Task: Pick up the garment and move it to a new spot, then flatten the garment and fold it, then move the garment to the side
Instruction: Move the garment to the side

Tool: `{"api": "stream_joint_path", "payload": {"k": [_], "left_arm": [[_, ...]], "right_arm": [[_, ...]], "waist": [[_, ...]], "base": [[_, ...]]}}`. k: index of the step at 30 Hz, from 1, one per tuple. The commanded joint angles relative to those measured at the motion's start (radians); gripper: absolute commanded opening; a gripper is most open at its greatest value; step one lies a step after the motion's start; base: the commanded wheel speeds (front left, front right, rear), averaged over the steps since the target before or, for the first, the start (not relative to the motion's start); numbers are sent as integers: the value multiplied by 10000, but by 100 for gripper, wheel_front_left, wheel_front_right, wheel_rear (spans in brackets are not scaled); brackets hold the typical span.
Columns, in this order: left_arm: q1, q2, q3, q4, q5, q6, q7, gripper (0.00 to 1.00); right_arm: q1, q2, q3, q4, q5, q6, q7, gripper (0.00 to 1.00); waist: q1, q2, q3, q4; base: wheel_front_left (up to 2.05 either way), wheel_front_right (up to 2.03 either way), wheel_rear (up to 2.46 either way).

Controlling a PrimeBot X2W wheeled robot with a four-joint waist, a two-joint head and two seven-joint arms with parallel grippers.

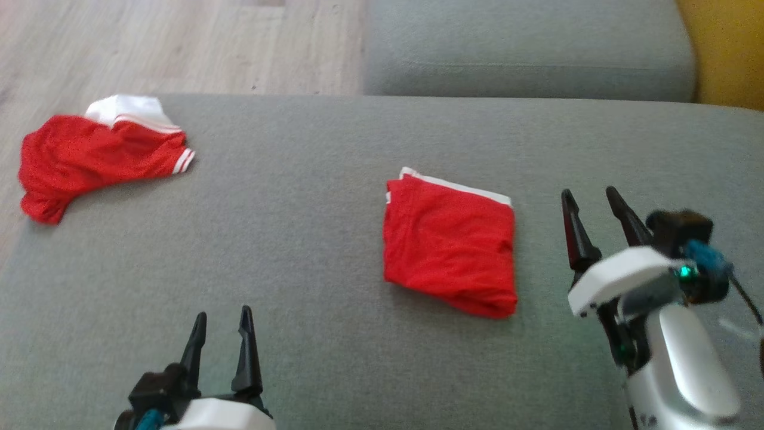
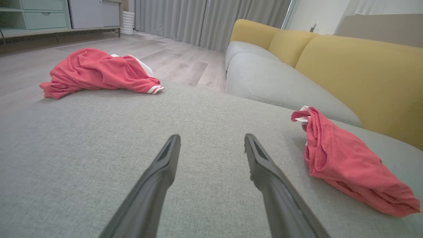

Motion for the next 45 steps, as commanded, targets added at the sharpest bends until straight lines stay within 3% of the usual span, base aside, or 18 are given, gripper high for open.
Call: {"api": "stream_joint_path", "payload": {"k": [1, 9, 20, 21, 22, 24, 31, 45], "left_arm": [[-612, 54, 267, -324, 92, -39, -90, 100], [-905, -162, 179, -221, 196, -172, -107, 100], [-1056, -317, 291, -122, 338, -297, -120, 100], [-1060, -320, 304, -119, 358, -305, -121, 100], [-1063, -318, 312, -119, 382, -316, -122, 100], [-1090, -317, 306, -123, 442, -345, -123, 100], [-1283, -291, 282, -277, 637, -418, -124, 100], [-2127, -83, 166, -833, 992, -433, 83, 100]], "right_arm": [[-699, -26, 167, 25, 9, 65, 280, 100], [-2031, -26, -265, 2368, -90, 65, 1785, 100], [-2540, -26, -24, 4472, 593, 65, 2332, 100], [-2599, -26, 58, 4584, 689, 65, 2299, 84], [-2660, -26, 153, 4682, 780, 65, 2267, 40], [-2794, -26, 366, 4816, 968, 65, 2163, 0], [-3392, -27, 683, 4885, 960, 65, 1470, 0], [-3971, -781, -159, 3797, 73, 65, 1248, 0]], "waist": [[-1, 0, 238, 301], [-1, 0, 903, 1254], [-1, 0, 1265, 1685], [-1, 0, 1290, 1673], [-1, 0, 1321, 1648], [-1, 0, 1383, 1560], [-1, 0, 1714, 668], [-1, 0, 2734, -2745]], "base": [[0, 0, 0], [0, 0, 0], [0, 0, 0], [0, 0, 0], [0, 0, 0], [0, 0, 0], [0, 0, 0], [0, 0, 0]]}}
